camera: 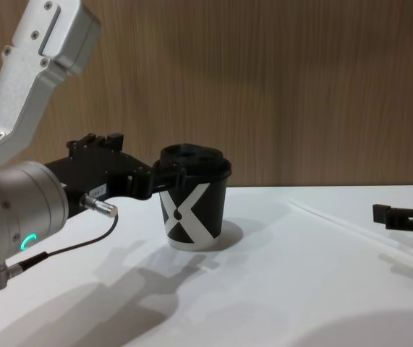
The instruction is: Pick up the straw with one hand, pass it to the other hand, and insert it into the cup.
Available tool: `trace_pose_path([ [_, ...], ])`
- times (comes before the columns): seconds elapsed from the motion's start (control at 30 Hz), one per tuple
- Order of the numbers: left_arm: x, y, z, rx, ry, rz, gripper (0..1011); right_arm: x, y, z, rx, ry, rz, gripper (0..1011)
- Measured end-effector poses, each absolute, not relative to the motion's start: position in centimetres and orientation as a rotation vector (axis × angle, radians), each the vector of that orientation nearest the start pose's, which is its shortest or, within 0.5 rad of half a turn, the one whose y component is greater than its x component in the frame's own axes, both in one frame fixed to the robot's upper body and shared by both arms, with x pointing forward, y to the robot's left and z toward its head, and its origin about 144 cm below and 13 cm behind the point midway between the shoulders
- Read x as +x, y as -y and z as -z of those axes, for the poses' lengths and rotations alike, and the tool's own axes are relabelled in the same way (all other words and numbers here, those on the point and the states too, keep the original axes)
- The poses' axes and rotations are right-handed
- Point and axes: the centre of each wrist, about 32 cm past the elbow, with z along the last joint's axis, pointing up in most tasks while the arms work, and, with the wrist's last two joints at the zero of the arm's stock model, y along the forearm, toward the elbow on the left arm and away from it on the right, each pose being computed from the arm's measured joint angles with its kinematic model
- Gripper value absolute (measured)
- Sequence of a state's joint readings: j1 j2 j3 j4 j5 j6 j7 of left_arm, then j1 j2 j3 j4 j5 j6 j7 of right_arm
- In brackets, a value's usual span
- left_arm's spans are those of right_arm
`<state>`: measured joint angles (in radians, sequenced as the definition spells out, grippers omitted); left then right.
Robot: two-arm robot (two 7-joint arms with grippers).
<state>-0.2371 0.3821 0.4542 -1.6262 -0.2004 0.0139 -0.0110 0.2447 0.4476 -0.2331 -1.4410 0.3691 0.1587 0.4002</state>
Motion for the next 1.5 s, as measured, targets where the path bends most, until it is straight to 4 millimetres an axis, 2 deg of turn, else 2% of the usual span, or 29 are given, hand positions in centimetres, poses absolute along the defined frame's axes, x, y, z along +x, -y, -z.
trace_pose_path([
  [1.5, 49.2, -19.8, -120.4, 0.061, 0.268, -1.124, 1003, 53.0, 30.8, -117.1, -0.237, -0.071, 0.999, 1001],
])
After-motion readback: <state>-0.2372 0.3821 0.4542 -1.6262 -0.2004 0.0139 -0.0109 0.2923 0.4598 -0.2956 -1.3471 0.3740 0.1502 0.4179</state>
